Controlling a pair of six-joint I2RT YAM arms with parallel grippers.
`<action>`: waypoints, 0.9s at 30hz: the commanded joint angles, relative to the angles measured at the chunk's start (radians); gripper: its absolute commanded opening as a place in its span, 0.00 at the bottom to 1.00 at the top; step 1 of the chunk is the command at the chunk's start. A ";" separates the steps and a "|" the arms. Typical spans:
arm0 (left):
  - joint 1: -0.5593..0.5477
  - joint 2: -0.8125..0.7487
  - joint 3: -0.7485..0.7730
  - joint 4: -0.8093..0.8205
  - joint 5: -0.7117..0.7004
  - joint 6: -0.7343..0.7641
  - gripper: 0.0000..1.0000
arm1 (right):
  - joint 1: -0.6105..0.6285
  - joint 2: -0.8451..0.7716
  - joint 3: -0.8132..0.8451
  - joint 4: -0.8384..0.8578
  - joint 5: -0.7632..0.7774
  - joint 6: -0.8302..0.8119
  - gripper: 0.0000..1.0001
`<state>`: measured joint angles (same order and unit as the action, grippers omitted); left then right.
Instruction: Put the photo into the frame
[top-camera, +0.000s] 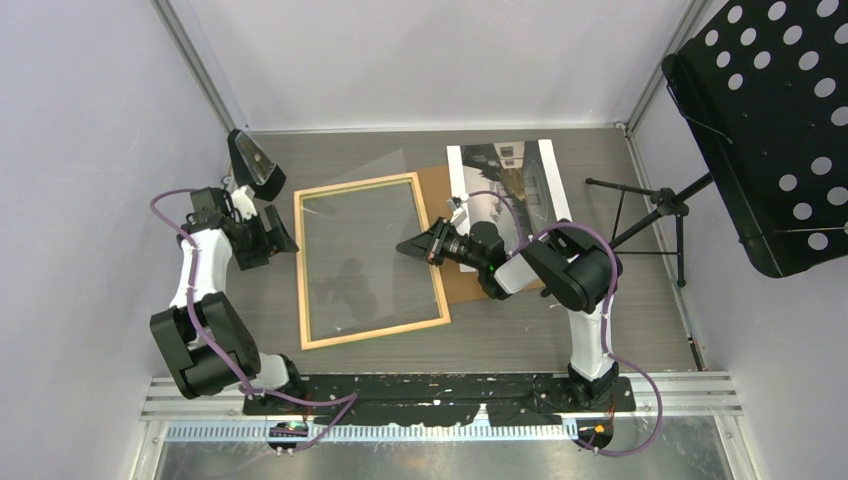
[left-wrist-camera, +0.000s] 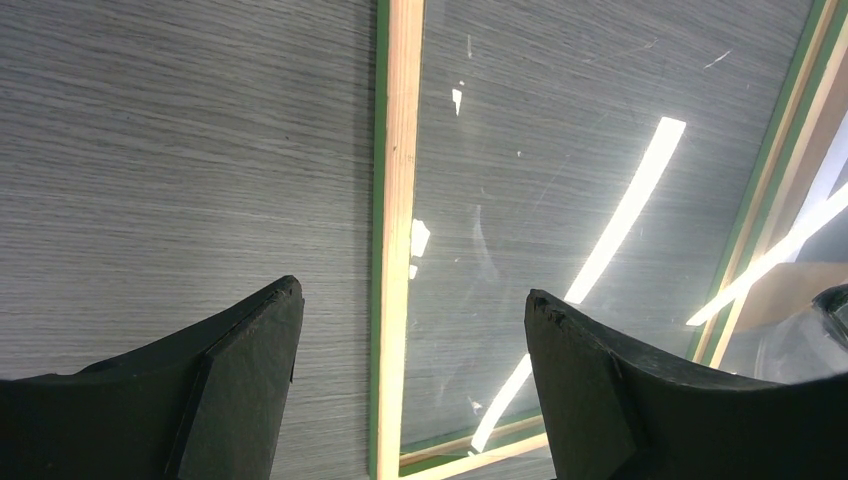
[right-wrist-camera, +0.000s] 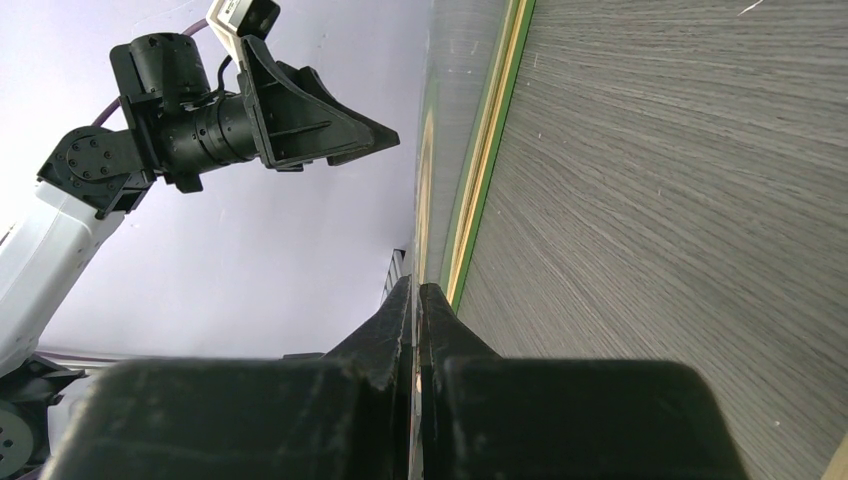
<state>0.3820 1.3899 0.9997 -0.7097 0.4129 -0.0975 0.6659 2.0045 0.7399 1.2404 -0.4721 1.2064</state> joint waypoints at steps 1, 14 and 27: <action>0.007 -0.016 -0.001 0.024 0.023 0.005 0.80 | 0.009 -0.034 -0.007 0.056 0.019 -0.010 0.05; 0.011 -0.015 -0.001 0.022 0.025 0.007 0.80 | 0.022 -0.028 -0.016 0.048 0.029 -0.017 0.06; 0.012 -0.012 -0.001 0.022 0.024 0.007 0.80 | 0.023 -0.030 -0.017 0.022 0.027 -0.025 0.05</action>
<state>0.3874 1.3899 0.9997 -0.7097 0.4133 -0.0975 0.6788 2.0045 0.7212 1.2293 -0.4507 1.2041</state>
